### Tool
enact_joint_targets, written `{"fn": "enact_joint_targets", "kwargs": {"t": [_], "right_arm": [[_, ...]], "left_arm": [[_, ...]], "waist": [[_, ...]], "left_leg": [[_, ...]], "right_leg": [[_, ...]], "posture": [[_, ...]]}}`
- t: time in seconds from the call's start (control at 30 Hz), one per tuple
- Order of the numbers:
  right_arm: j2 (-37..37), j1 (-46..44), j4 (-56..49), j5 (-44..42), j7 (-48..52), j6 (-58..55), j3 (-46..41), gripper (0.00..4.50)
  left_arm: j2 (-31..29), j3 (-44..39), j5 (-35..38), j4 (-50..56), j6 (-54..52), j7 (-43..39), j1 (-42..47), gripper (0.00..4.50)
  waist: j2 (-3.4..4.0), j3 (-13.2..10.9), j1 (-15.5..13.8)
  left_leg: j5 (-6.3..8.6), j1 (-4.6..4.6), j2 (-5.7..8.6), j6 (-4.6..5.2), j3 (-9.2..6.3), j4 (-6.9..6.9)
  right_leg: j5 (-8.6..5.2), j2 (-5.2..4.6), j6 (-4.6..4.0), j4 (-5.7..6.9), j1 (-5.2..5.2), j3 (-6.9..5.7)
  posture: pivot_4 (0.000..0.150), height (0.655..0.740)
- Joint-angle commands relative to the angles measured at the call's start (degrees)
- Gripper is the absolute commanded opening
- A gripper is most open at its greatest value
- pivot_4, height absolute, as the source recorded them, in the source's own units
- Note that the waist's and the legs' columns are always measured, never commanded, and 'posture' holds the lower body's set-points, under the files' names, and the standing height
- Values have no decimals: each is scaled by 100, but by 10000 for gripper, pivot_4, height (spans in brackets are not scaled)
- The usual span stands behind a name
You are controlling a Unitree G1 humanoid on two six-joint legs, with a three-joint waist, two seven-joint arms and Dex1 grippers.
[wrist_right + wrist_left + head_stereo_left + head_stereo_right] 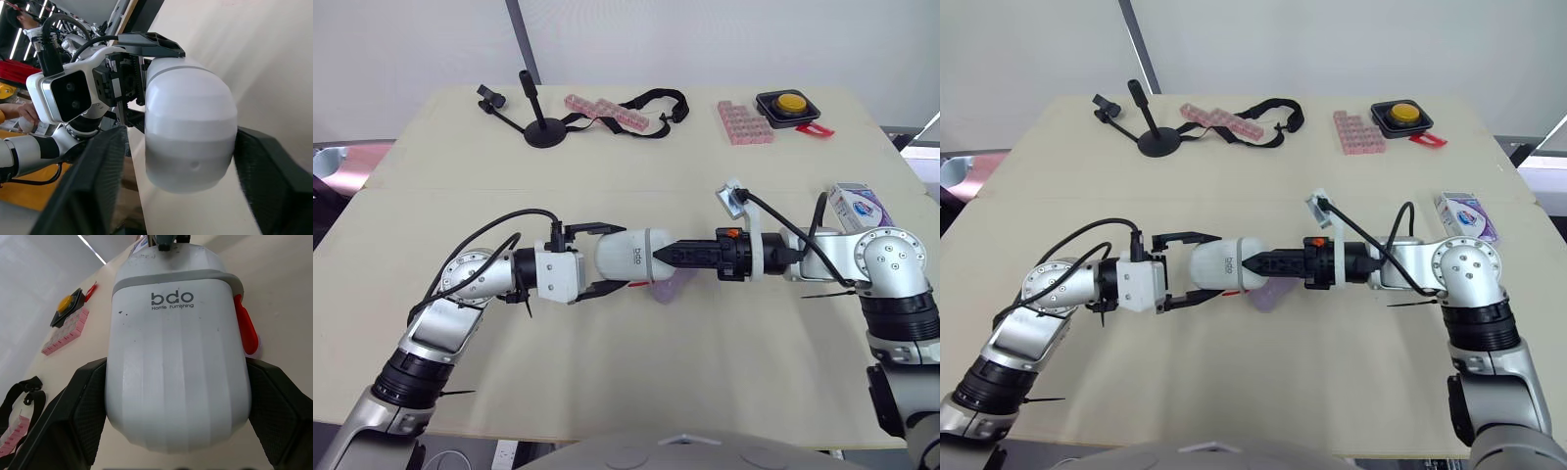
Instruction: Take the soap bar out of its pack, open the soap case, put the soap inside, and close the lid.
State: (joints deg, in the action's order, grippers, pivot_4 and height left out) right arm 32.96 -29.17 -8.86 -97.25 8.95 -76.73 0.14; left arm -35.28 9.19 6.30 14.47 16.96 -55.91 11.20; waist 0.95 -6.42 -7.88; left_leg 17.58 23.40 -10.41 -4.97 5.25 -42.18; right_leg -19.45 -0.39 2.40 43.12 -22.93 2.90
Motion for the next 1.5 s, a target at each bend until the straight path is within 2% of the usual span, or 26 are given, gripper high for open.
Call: {"fn": "enact_joint_targets", "kwargs": {"t": [0.03,0.37,0.8,1.03,1.17,1.2,1.27,1.33,1.5], "right_arm": [[109,-157,-41,-264,108,83,-26,20477],[171,-206,33,-452,311,112,66,19821],[440,-14,270,-485,1189,32,-131,19821],[1253,25,665,102,1673,-237,-394,19821],[1970,-93,1037,1110,2232,-267,-424,19821],[2396,-144,1028,1804,2612,-33,-169,19821],[3511,-233,715,3740,3631,972,893,19821],[4130,-460,714,5246,4248,1874,1705,19821],[4153,-1181,926,7027,5273,2729,2566,19821]], "left_arm": [[-21,-39,-21,55,43,100,56,34805],[-55,-45,-2,65,-8,158,49,34805],[-81,-37,74,33,-28,146,23,34805],[-68,-21,94,-10,-61,130,20,34805],[-57,-14,102,-58,-75,120,43,34805],[-59,-17,111,-77,-76,112,48,34805],[-65,-27,132,-120,-73,92,58,34805],[-54,-48,151,-170,-87,99,80,34805],[1,-17,129,-271,-74,119,142,34805]], "waist": [[0,0,0],[0,0,-4],[0,0,-5],[0,0,-57],[0,0,-80],[0,-1,-86],[6,-4,-122],[4,-5,-146],[-9,-9,-35]], "left_leg": [[0,2,0,0,0,0],[0,2,0,0,0,0],[0,5,0,0,0,0],[0,4,0,0,0,-4],[0,7,0,0,0,-5],[0,12,0,0,0,-5],[1,15,1,1,0,-9],[1,13,-4,1,-1,-11],[5,25,-8,-4,0,-10]], "right_leg": [[0,0,0,0,0,1],[0,1,0,-1,0,-2],[0,1,0,-2,2,-3],[0,1,0,-5,3,-6],[0,3,0,-13,7,-3],[0,4,0,-14,9,-2],[1,4,2,-26,14,0],[0,4,3,-45,19,-8],[0,-4,3,-43,22,4]], "posture": [[1500,7096],[1500,7096],[1500,7096],[1500,7096],[1500,7096],[1500,7096],[1500,7096],[1500,7096],[1500,7096]]}}
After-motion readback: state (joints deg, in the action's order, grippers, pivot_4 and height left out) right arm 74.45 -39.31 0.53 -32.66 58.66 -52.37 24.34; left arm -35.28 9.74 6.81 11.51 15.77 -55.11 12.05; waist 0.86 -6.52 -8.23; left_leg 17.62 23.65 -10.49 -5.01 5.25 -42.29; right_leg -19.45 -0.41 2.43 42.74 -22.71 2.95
